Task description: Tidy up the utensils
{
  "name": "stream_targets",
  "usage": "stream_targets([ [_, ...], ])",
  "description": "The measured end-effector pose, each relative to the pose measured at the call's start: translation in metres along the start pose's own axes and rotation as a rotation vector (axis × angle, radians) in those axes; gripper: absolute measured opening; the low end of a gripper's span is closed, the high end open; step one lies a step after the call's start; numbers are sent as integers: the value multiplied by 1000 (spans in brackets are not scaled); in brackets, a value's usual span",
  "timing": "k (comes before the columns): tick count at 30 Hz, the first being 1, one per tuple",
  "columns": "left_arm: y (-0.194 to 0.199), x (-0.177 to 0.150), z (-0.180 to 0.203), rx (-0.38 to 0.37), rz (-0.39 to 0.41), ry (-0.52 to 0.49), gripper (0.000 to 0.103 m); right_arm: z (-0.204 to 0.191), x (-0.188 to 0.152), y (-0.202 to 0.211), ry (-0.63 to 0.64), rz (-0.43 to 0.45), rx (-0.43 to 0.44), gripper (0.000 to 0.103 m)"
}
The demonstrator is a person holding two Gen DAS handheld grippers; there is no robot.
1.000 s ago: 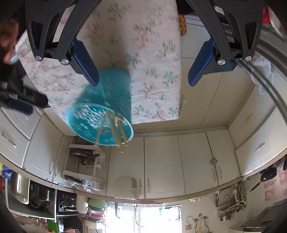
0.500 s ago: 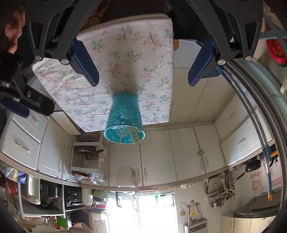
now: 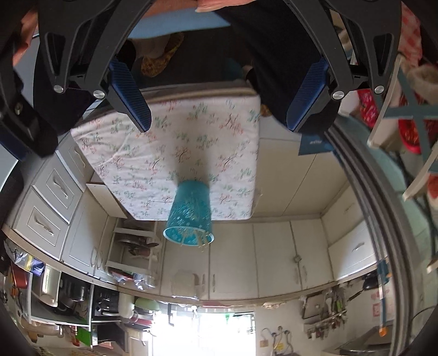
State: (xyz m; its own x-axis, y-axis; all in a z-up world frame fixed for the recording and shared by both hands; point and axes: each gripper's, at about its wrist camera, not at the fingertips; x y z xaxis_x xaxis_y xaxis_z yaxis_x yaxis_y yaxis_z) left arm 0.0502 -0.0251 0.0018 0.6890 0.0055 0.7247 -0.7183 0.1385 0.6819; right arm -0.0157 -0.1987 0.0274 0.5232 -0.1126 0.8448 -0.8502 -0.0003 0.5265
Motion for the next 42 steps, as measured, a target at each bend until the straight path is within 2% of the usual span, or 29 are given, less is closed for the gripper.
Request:
stream_targets([
  [8, 25, -22, -20, 41, 43, 24, 95, -3, -25, 15, -39, -20, -27, 96],
  [17, 57, -23, -20, 30, 131, 22, 95, -12, -26, 43, -1, 97, 19, 96],
  [23, 64, -25, -25, 47, 137, 45, 95, -17, -25, 48, 22, 111, 3, 96],
  [42, 86, -33, -17, 49, 187, -2, 95, -15, -27, 58, 14, 133, 12, 96],
])
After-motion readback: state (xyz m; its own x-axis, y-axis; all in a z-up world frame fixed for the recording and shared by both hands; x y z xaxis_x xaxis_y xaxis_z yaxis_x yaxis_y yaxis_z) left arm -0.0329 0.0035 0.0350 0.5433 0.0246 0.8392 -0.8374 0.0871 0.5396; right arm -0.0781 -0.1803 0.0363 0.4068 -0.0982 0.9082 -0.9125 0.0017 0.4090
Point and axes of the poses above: each gripper's, at about its wrist camera, not at the fingertips, and y roughly against the way its jaws point, z to its right, x to its top, and after that the axes turned 8 degrees about y, right-handed
